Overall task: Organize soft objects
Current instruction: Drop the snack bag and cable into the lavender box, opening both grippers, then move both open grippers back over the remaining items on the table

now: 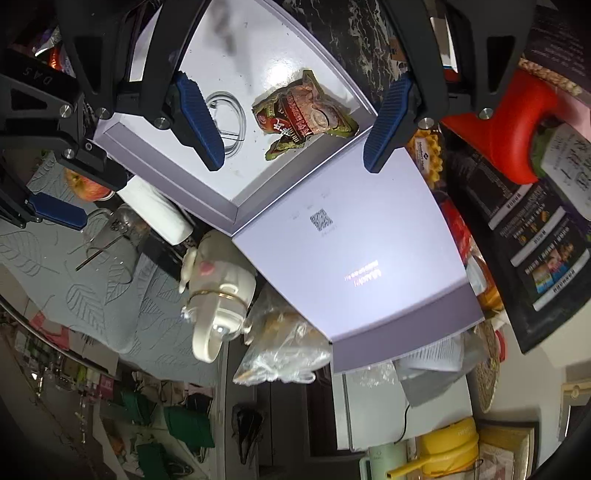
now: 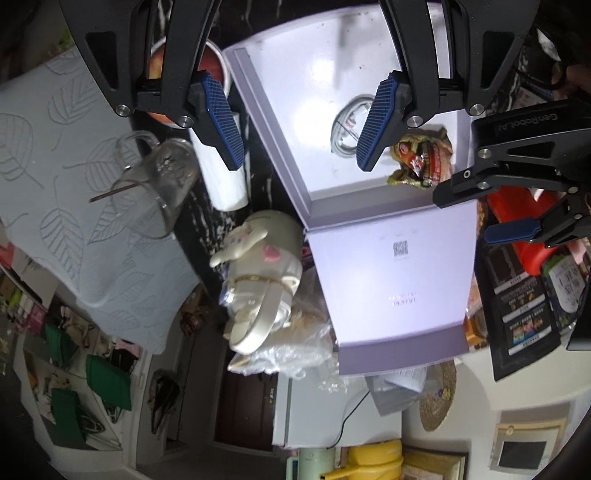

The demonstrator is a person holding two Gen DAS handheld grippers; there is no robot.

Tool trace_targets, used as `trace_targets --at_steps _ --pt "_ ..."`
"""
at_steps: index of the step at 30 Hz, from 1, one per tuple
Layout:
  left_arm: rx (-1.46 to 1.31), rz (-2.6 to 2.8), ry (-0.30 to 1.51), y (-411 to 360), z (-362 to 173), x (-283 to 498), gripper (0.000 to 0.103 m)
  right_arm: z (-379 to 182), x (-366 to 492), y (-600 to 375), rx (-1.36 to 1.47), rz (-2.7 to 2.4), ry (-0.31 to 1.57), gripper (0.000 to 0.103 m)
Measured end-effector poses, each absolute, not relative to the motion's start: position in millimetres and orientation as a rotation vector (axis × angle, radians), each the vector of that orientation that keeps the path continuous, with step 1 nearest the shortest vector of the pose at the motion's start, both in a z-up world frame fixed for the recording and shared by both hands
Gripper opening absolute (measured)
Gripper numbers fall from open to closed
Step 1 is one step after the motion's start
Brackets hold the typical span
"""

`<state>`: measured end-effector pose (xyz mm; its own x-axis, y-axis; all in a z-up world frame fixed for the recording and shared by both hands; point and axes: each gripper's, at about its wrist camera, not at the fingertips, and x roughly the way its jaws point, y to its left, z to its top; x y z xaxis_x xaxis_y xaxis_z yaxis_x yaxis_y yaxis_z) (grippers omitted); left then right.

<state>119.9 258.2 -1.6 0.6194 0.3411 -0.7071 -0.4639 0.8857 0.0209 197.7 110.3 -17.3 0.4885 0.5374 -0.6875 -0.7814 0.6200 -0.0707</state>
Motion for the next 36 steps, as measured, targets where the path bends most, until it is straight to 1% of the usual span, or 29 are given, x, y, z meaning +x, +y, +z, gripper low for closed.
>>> trace_targets --at_steps 16,21,26,33,36 --pt "-0.081 0.342 0.593 199 63 75 0.078 52 154 50 -0.334 0.763 0.524 0.064" --pt "-0.061 0.273 0.556 176 74 63 0.078 68 140 25 -0.315 0.723 0.492 0.067" --pt "-0.068 0.215 0.531 153 80 54 0.078 78 124 -2 -0.313 0.677 0.466 0.068" --pt "-0.07 0.131 0.547 126 78 48 0.078 86 98 -39 -0.308 0.605 0.435 0.074" --pt "-0.071 0.098 0.547 112 78 41 0.078 85 86 -55 -0.306 0.578 0.43 0.074"
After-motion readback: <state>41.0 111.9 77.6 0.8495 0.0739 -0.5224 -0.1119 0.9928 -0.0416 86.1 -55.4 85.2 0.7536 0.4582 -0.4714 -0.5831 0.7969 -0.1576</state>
